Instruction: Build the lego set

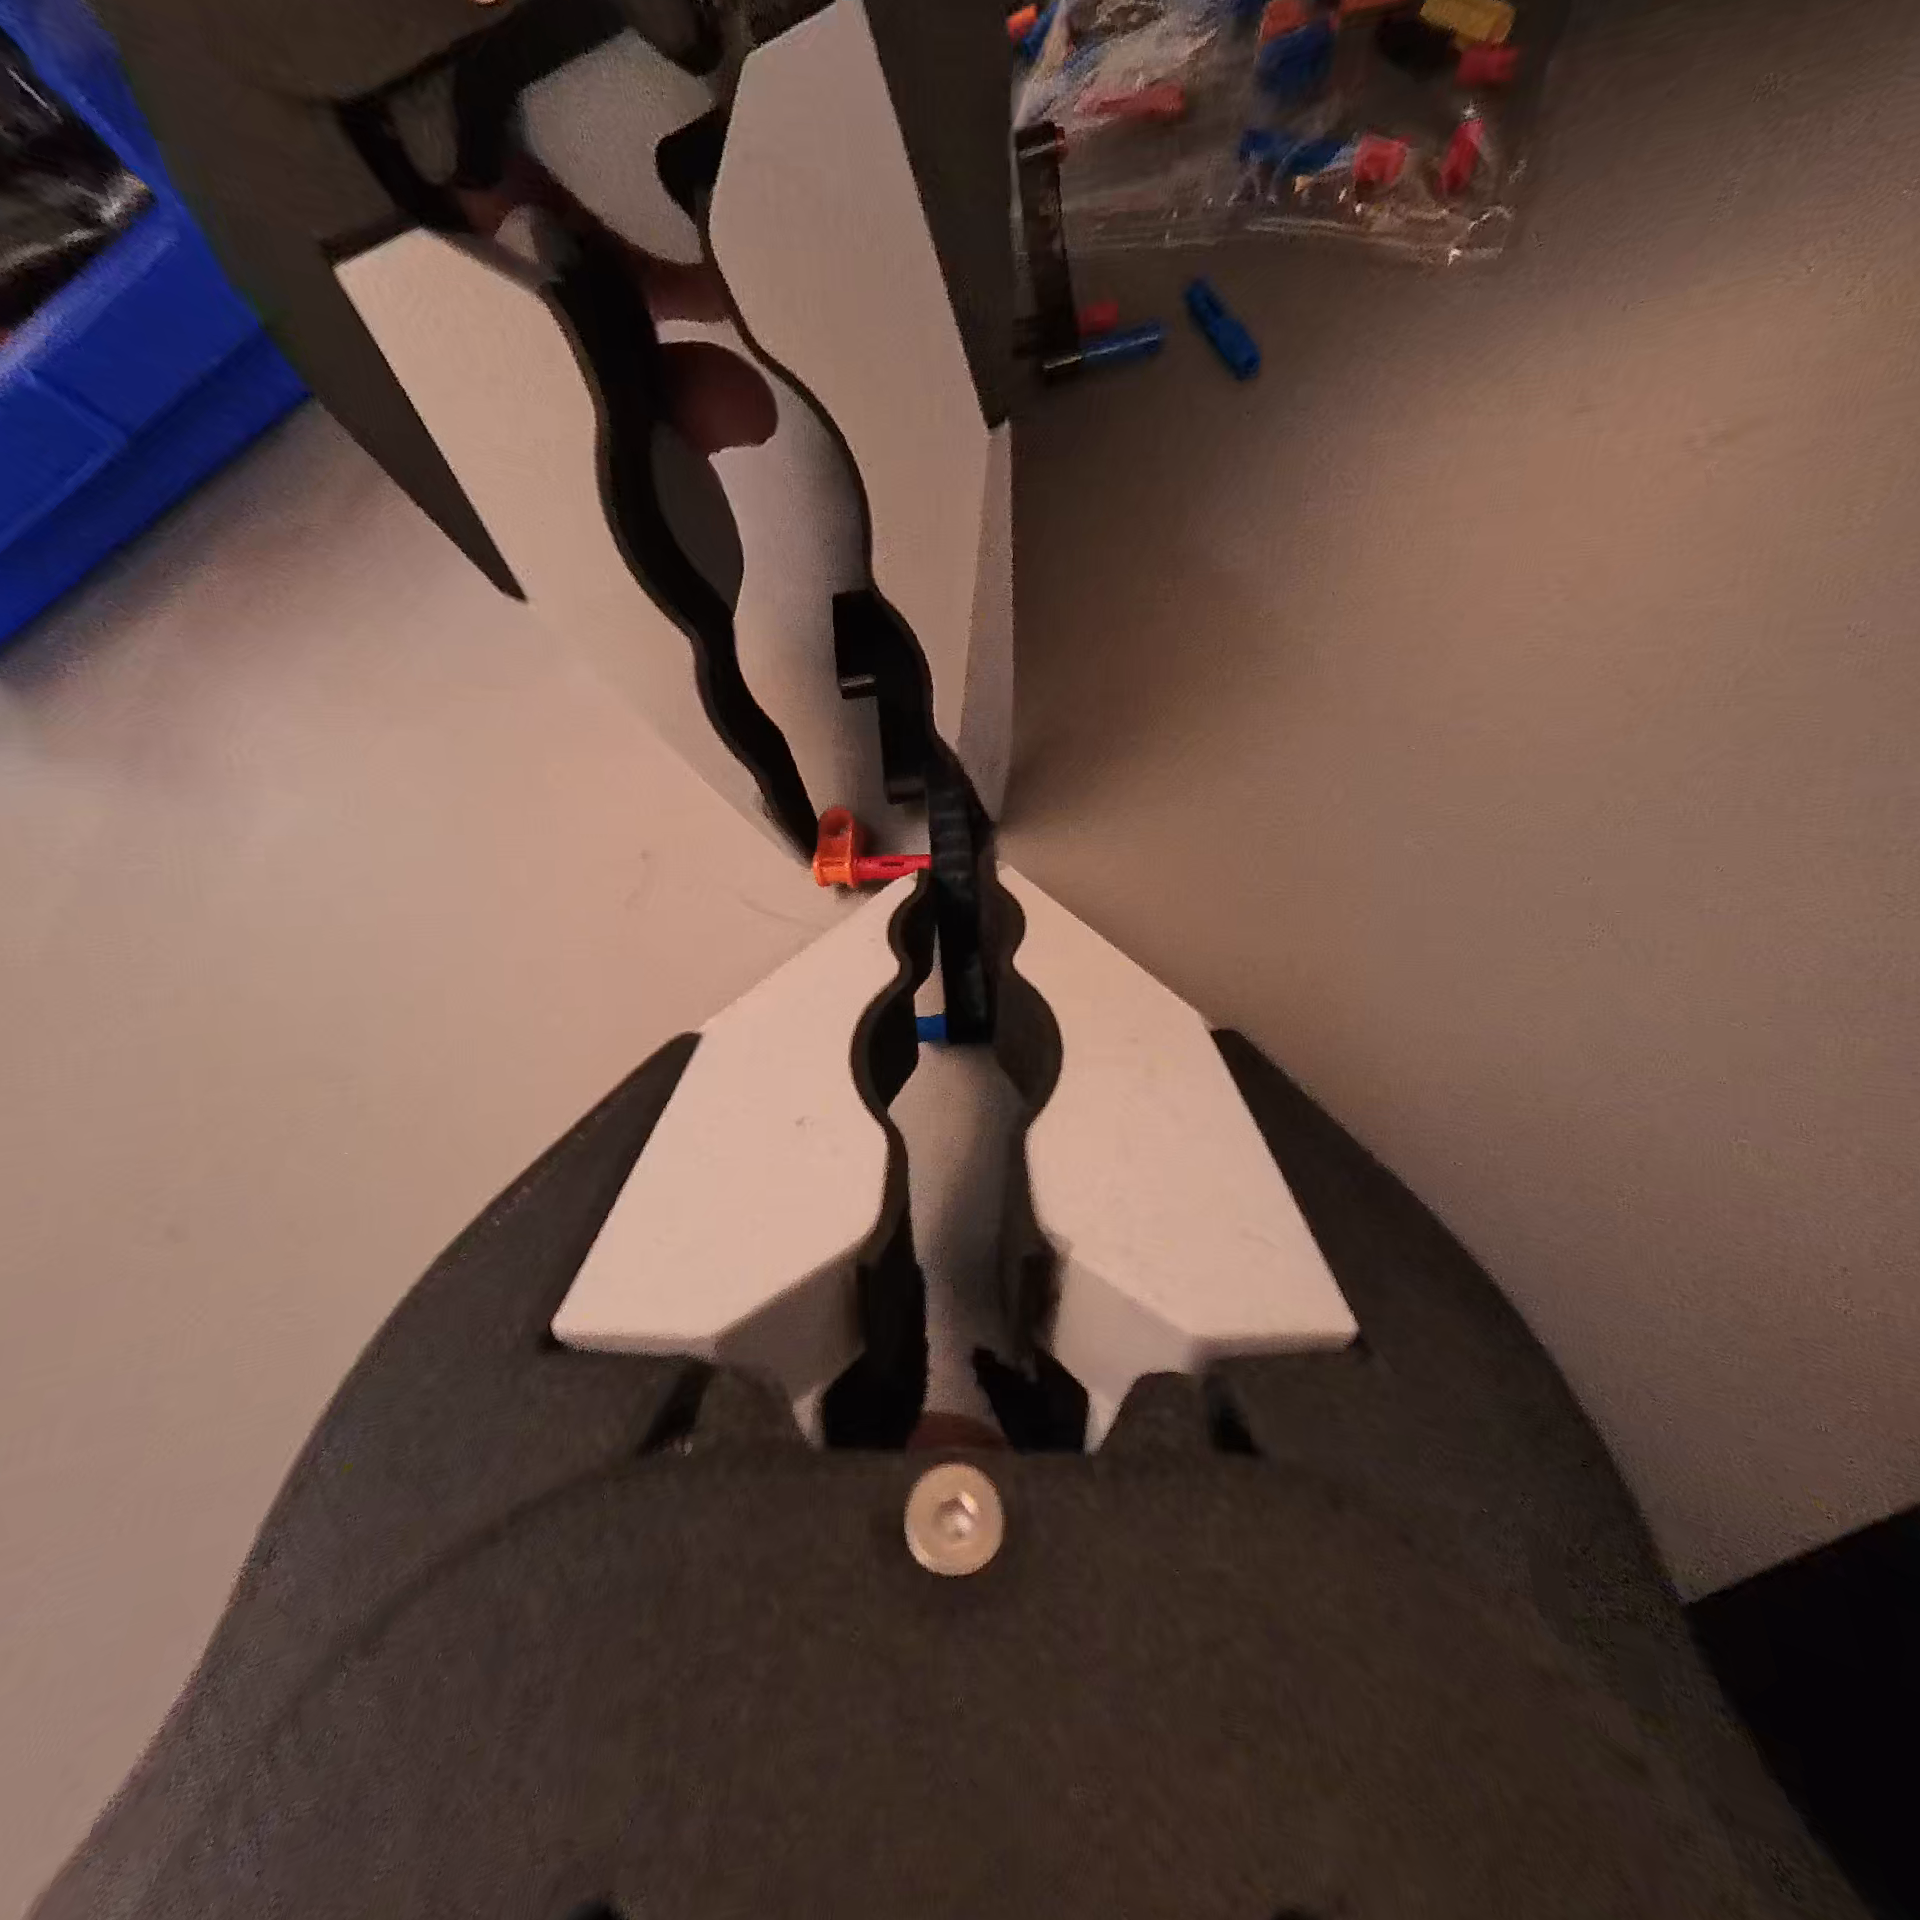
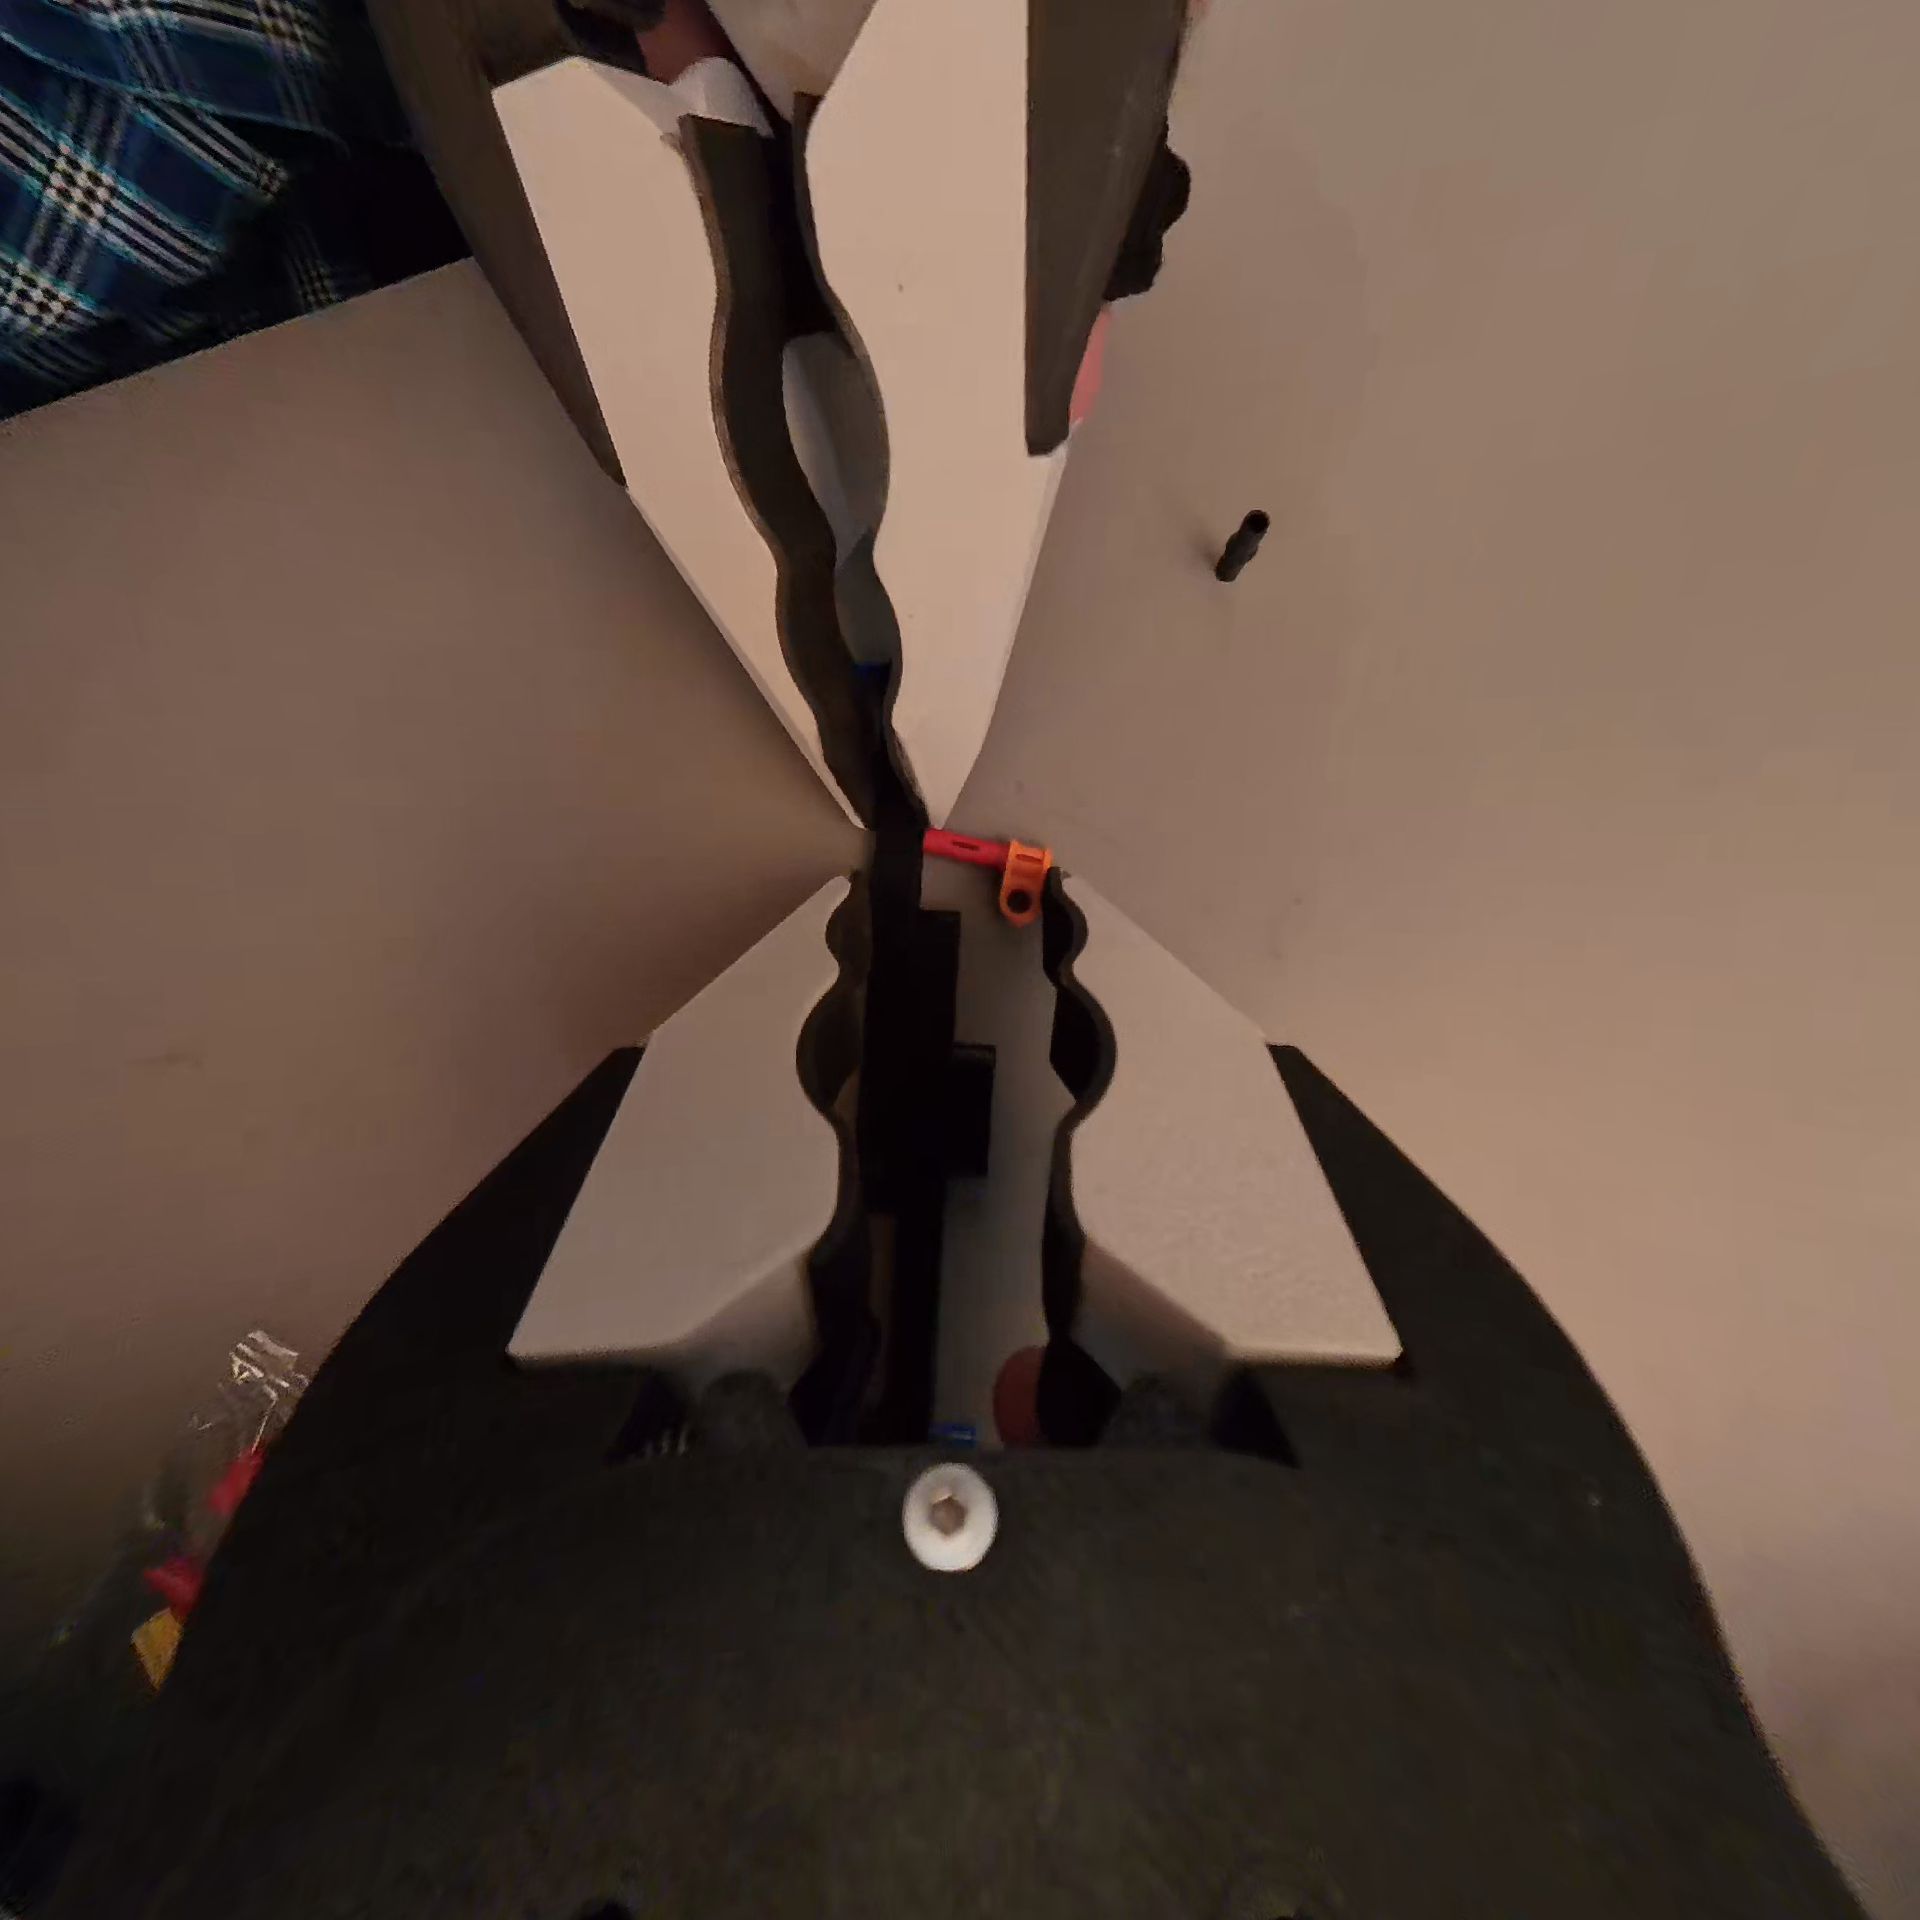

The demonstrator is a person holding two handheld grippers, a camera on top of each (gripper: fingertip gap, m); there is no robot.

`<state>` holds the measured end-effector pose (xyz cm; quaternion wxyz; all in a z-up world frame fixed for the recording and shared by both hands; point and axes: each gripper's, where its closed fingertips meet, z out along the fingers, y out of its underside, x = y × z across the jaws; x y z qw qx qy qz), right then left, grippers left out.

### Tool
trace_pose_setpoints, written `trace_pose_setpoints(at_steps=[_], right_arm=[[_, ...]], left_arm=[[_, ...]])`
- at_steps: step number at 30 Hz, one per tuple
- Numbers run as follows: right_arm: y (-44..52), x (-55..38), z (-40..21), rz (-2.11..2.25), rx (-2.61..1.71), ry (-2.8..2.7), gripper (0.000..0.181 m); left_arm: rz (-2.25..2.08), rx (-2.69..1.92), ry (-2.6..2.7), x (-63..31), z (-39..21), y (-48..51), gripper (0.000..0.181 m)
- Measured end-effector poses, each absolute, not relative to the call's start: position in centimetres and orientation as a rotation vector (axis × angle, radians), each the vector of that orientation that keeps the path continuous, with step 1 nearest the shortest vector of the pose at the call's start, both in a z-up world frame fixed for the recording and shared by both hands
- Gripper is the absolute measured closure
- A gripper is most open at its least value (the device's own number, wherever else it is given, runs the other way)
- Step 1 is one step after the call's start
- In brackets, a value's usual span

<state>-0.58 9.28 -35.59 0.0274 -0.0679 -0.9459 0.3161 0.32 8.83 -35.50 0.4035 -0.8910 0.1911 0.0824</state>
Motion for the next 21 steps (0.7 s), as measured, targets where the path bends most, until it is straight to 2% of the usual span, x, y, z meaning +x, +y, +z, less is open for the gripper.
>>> trace_pose_setpoints(at_steps=[8, 16, 21], right_arm=[[9.27, -0.37, -35.57, 1.034, -0.222, -2.924, 0.151], [8.87, -0.52, -35.55, 1.071, -0.227, -2.907, 0.151], [8.81, -0.55, -35.52, 1.081, -0.224, -2.902, 0.151]], left_arm=[[0.251, -2.231, 0.519, 0.45, -35.47, 8.83, 0.175], [0.036, -2.292, 0.402, 0.38, -35.6, 8.59, 0.176], [0.057, -2.285, 0.419, 0.35, -35.58, 8.51, 0.175]])
